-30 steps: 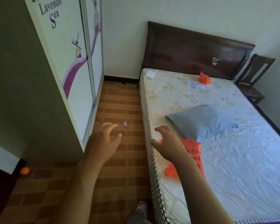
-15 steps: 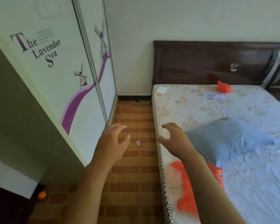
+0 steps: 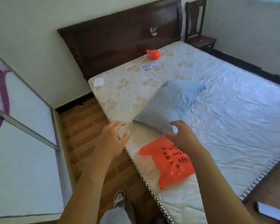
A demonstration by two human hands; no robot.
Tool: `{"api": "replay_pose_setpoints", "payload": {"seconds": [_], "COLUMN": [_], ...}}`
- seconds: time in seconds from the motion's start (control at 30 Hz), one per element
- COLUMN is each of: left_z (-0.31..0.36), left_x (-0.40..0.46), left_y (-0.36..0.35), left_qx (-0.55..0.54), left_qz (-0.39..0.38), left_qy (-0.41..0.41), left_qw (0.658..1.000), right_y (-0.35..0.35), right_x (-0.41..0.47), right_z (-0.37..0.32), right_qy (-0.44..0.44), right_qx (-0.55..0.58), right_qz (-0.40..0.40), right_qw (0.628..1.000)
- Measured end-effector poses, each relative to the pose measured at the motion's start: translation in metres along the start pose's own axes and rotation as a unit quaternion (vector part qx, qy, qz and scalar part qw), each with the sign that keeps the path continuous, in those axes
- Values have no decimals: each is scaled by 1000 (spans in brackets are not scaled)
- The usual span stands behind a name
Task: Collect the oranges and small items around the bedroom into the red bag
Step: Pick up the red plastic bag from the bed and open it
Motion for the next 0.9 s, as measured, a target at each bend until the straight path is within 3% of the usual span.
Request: {"api": "replay_pose_setpoints", "payload": {"seconds": [0.27, 0.57, 0.9], "left_z": [-6, -44, -117], "left_x": [85, 137, 139], "left_y": [-86, -138, -231], "left_qx": [-23, -42, -12], "left_qz": [-174, -284, -366], "left_qy": [-66, -127, -124], "left_qw": [982, 950, 922], "right_y": [-26, -96, -196], "right_x": [-13, -21, -57], "right_z": [61, 73, 116], "right_qy": [-175, -294, -408], "right_qx": [57, 63, 80], "right_qz": [13, 25, 18], "right_qw": [983, 954, 909]}}
Point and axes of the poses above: each hand's wrist, its own x-axis towards the middle knuckle, its own y-axis out of the back of the hand, z = x × y, the point moved 7 cm from there along x, towards the middle knuckle, and after that the axes turned 12 degrees about -x, right-handed, at the moved point
